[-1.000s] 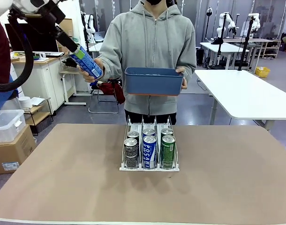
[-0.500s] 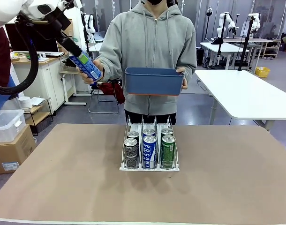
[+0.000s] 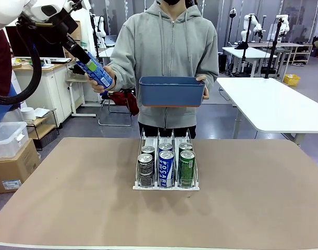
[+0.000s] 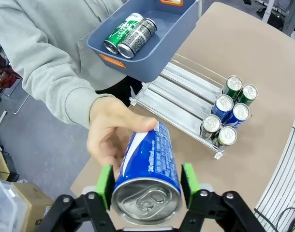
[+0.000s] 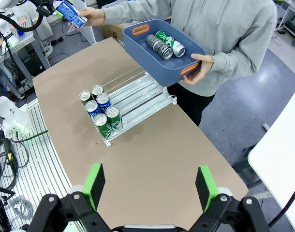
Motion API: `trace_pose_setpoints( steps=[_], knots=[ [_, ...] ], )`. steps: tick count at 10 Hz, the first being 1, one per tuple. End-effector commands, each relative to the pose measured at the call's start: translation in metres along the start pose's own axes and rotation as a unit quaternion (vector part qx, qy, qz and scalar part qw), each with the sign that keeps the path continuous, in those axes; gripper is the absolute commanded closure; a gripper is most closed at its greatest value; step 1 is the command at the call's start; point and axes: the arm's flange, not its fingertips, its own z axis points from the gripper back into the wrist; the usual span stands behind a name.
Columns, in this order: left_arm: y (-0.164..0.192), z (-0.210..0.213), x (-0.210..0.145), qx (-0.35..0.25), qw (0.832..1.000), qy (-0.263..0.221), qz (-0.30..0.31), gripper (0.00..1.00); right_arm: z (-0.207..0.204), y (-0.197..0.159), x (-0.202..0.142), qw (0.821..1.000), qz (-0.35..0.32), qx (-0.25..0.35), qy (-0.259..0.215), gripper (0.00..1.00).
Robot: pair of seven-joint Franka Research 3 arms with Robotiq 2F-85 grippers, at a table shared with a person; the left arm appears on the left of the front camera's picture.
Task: Fill the beverage cans into the dispenser.
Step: Pick up the Ionic drink handed by the human, then place the picked Ionic drink in the line of the Automatic Can Dispenser with the same cans.
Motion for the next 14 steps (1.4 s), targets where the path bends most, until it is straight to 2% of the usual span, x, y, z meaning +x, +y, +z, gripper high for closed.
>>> trace_pose_setpoints(
  steps=[1,2,3,4,5,10,11,14],
  knots=[
    [0.0006,0.0062,0.0001,0.006,1.000,0.015,0.011,1.00,-0.0016,0.0011,0.0001,1.000,0.001,0.001,-0.001,0.00],
    [0.0001,0.0076,0.0002,0.009,1.000,0.015,0.012,1.00,-0.0016,0.0011,0.0001,1.000,0.001,0.001,-0.001,0.00],
    [0.0003,0.0086,0.0015,0.010,1.000,0.014,0.010,0.87,-0.0016,0.0011,0.0001,1.000,0.001,0.001,-0.001,0.00],
    [0.0006,0.0088,0.0022,0.012,1.000,0.013,0.010,0.97,-0.0016,0.0011,0.0001,1.000,0.001,0.001,-0.001,0.00],
    [-0.0005,0.0089,0.0027,0.010,1.000,0.018,0.007,1.00,-0.0016,0.0011,0.0001,1.000,0.001,0.001,-0.001,0.00],
    [0.0010,0.0079,0.0018,0.011,0.999,0.027,0.022,1.00,-0.0016,0.0011,0.0001,1.000,0.001,0.001,-0.001,0.00],
    [0.0008,0.0057,0.0013,0.004,1.000,0.010,-0.007,1.00,-0.0016,0.0011,0.0001,1.000,0.001,0.001,-0.001,0.00],
    [0.0008,0.0057,0.0013,0.004,1.000,0.010,-0.007,1.00,-0.0016,0.0011,0.0001,1.000,0.001,0.001,-0.001,0.00]
  ],
)
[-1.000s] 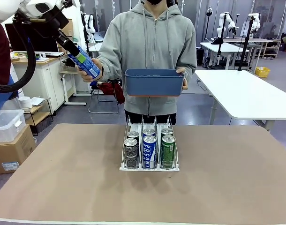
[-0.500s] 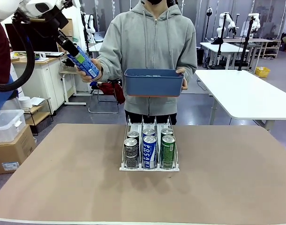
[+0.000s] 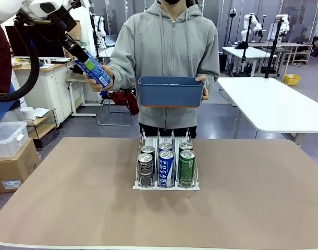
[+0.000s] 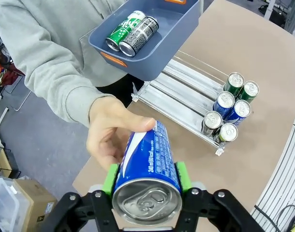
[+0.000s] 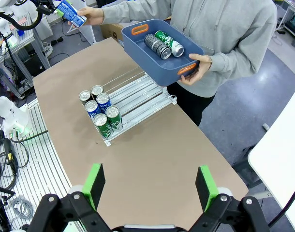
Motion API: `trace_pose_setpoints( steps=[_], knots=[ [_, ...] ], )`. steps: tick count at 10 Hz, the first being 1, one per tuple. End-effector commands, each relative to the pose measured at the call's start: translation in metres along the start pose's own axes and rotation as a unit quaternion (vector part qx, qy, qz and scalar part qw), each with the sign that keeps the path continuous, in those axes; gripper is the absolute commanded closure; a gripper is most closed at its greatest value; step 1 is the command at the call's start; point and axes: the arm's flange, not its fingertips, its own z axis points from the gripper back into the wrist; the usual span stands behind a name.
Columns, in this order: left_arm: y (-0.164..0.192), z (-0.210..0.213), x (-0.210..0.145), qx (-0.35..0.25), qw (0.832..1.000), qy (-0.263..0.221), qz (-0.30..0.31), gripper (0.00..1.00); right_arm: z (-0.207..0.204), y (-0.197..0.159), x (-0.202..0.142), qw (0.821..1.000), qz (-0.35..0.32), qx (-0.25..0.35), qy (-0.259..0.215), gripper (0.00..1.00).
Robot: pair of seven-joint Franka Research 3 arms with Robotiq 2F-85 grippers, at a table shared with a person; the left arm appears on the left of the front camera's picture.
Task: Fill the beverage cans into the dispenser.
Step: Place the picked Ionic drink in the line of the Automatic Can Dispenser with the same cans.
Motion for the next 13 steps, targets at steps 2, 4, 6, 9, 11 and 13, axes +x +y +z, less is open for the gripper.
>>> trace_pose_setpoints(
  steps=[2,4,6,9,11,13],
  knots=[
    [0.0010,0.0010,-0.0011,0.001,1.000,0.000,-0.006,1.00,-0.0017,0.0012,0.0002,1.000,0.001,0.001,-0.001,0.00],
    [0.0010,0.0010,-0.0011,0.001,1.000,0.000,-0.006,1.00,-0.0017,0.0012,0.0002,1.000,0.001,0.001,-0.001,0.00],
    [0.0010,0.0010,-0.0011,0.001,1.000,0.000,-0.006,1.00,-0.0017,0.0012,0.0002,1.000,0.001,0.001,-0.001,0.00],
    [0.0010,0.0010,-0.0011,0.001,1.000,0.000,-0.006,1.00,-0.0017,0.0012,0.0002,1.000,0.001,0.001,-0.001,0.00],
    [0.0010,0.0010,-0.0011,0.001,1.000,0.000,-0.006,1.00,-0.0017,0.0012,0.0002,1.000,0.001,0.001,-0.001,0.00],
    [0.0010,0.0010,-0.0011,0.001,1.000,0.000,-0.006,1.00,-0.0017,0.0012,0.0002,1.000,0.001,0.001,-0.001,0.00]
  ],
)
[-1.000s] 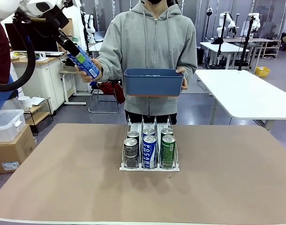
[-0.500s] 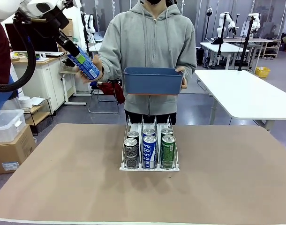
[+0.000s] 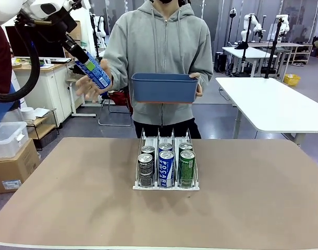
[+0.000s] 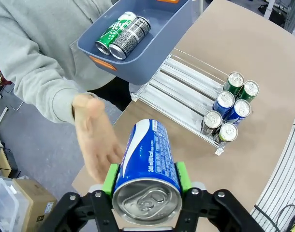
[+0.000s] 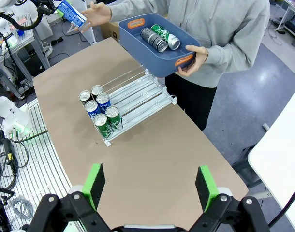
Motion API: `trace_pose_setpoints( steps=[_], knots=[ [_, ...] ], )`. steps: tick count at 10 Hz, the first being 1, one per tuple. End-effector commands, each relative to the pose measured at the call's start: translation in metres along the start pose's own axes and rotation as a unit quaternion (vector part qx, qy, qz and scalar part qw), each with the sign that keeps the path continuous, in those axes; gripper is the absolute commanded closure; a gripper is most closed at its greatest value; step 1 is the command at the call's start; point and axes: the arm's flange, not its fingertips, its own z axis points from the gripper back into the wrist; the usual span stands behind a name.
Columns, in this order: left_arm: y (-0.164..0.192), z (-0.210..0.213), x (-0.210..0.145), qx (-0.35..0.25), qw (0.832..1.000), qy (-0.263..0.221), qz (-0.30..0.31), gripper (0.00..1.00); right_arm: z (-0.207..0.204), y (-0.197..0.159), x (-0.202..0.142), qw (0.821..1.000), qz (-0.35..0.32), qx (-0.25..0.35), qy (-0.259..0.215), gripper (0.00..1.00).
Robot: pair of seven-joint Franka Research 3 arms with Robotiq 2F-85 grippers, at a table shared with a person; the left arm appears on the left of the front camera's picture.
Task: Fill the beverage cans into the dispenser.
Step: Place the picked Ionic drink in the line of the Automatic Can Dispenser with the same cans.
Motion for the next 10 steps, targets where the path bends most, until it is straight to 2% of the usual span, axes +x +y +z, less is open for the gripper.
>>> trace_pose_setpoints(
  steps=[1,7,8,9,10],
  knots=[
    [0.001,0.003,-0.001,0.002,1.000,-0.002,-0.006,1.00,-0.002,0.001,0.000,1.000,0.001,0.001,-0.001,0.00],
    [0.001,0.003,-0.001,0.002,1.000,-0.002,-0.006,1.00,-0.002,0.001,0.000,1.000,0.001,0.001,-0.001,0.00],
    [0.000,0.000,0.000,0.000,1.000,0.000,0.000,0.43,-0.002,0.001,0.000,1.000,0.001,0.001,-0.001,0.00],
    [0.004,-0.011,0.001,0.002,0.999,0.036,0.037,0.43,-0.002,0.001,0.000,1.000,0.001,0.001,-0.001,0.00],
    [-0.012,-0.018,0.004,-0.001,0.996,0.044,0.081,0.43,-0.002,0.001,0.000,1.000,0.001,0.001,-0.001,0.00]
  ],
)
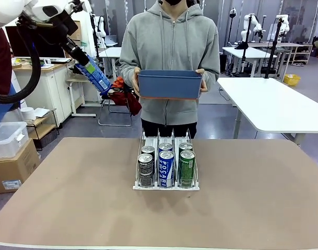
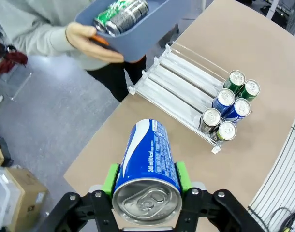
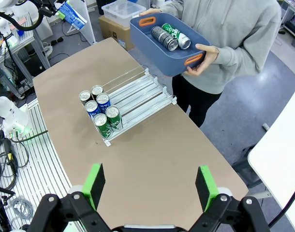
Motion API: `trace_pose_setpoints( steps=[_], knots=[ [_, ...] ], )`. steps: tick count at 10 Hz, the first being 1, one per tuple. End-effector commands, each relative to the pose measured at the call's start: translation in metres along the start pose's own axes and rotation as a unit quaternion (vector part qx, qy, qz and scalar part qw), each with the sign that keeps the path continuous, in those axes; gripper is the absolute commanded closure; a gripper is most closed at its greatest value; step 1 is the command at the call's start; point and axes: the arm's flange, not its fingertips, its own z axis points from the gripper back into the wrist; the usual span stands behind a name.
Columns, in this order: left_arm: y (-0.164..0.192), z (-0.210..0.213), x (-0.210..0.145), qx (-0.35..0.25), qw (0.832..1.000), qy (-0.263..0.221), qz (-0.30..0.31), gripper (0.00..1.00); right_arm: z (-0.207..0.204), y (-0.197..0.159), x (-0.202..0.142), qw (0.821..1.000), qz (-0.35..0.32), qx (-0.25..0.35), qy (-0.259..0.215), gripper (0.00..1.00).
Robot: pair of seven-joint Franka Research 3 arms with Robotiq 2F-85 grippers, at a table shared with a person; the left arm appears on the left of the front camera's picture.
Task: Fill the beverage cans into the dispenser.
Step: Place the picked Ionic drink in the line of the Automatic Can Dispenser with the same cans.
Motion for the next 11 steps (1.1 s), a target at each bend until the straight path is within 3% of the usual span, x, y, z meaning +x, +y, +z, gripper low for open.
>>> trace_pose_setpoints(
  steps=[1,2,7,9,11],
  knots=[
    [-0.030,-0.013,0.006,0.033,0.995,0.034,0.085,0.43,-0.002,0.001,0.000,1.000,0.001,0.001,-0.001,0.00],
    [-0.050,-0.021,0.003,0.044,0.994,0.059,0.086,0.43,-0.002,0.001,0.000,1.000,0.001,0.001,-0.001,0.00],
    [-0.136,-0.048,-0.028,-0.047,0.986,0.158,0.013,0.43,-0.002,0.001,0.000,1.000,0.001,0.001,-0.001,0.00],
    [-0.126,-0.046,-0.025,-0.062,0.987,0.151,-0.015,0.43,-0.002,0.001,0.000,1.000,0.001,0.001,-0.001,0.00],
    [-0.143,-0.058,-0.027,-0.048,0.985,0.165,0.021,0.43,-0.002,0.001,0.000,1.000,0.001,0.001,-0.001,0.00]
  ],
)
